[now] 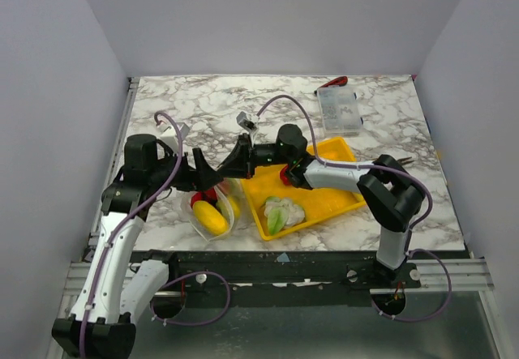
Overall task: Place the food in the zip-top bag and seal the zipper
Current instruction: Adjust the zipper food storage bag at the center of the board.
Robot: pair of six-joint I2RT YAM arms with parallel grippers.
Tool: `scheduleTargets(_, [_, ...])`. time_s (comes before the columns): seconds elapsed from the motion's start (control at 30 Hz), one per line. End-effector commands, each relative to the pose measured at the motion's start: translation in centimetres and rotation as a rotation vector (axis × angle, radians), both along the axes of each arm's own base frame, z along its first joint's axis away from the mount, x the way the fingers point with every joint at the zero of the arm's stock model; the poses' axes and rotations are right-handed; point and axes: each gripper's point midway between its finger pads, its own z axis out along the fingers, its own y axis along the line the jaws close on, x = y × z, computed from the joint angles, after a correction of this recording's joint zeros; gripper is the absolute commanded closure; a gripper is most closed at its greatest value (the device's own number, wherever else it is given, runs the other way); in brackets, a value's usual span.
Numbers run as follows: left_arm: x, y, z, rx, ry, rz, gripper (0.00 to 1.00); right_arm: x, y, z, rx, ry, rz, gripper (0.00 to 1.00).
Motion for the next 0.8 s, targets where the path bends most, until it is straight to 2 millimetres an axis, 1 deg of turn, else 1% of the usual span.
scheduleTargets(0.0, [0.4, 3.3, 1.1, 0.065, -0.080, 0.290, 0.14, 0.4, 0.6, 1.1, 0.065, 0.145, -0.081, 1.00])
scheduleTargets(0.07, [-0.1, 4.7, 1.9, 0.069, -0.092, 0.390, 0.08, 1.2, 0.4, 0.8, 0.058, 0.163, -0.144, 1.00])
scheduleTargets(0.1, [-0.5, 5.3, 2.1, 0.068, -0.083, 0.437, 0.06, 1.9, 0.4, 0.7, 0.051, 0.174, -0.190, 1.00])
scheduleTargets(0.17, [-1.4, 6.9, 2.2, 0.063, -0.037, 0.570, 0.04, 4.2, 0.3, 0.1, 0.003, 0.194, -0.319, 1.00])
scheduleTargets(0.23, [-2.6, 7.2, 1.9, 0.029, 0.029, 0.626, 0.04, 6.9, 0.0, -0.1, -0.048, 0.236, -0.477, 1.00])
scheduleTargets(0.3, [-3.8, 7.0, 0.9, -0.011, 0.103, 0.659, 0.05, 9.0, -0.8, 0.2, -0.059, 0.272, -0.614, 1.00])
scheduleTargets(0.33, [-4.2, 6.8, 0.3, -0.026, 0.133, 0.661, 0.07, 10.2, -1.4, 0.2, -0.069, 0.298, -0.692, 1.00])
scheduleTargets(0.37, [-4.6, 6.6, -0.3, -0.040, 0.155, 0.660, 0.11, 10.7, -1.6, 0.2, -0.071, 0.319, -0.730, 1.00])
scheduleTargets(0.47, [-4.9, 5.5, -1.5, -0.086, 0.189, 0.622, 0.20, 11.1, -1.5, 0.5, -0.079, 0.317, -0.743, 1.00])
scheduleTargets(0.53, [-5.1, 5.2, -2.5, -0.085, 0.229, 0.617, 0.39, 11.0, -1.4, 0.7, -0.074, 0.315, -0.733, 1.00])
scheduleTargets(0.57, [-5.2, 5.2, -2.9, -0.082, 0.245, 0.619, 0.45, 10.9, -1.4, 0.7, -0.071, 0.317, -0.730, 1.00])
scheduleTargets(0.67, [-4.9, 5.2, -3.7, -0.084, 0.254, 0.625, 0.45, 10.6, -1.5, 1.0, -0.062, 0.309, -0.718, 1.00])
scheduleTargets(0.77, [-4.4, 5.7, -4.7, -0.052, 0.260, 0.650, 0.46, 10.5, -1.6, 1.0, -0.071, 0.303, -0.719, 1.00])
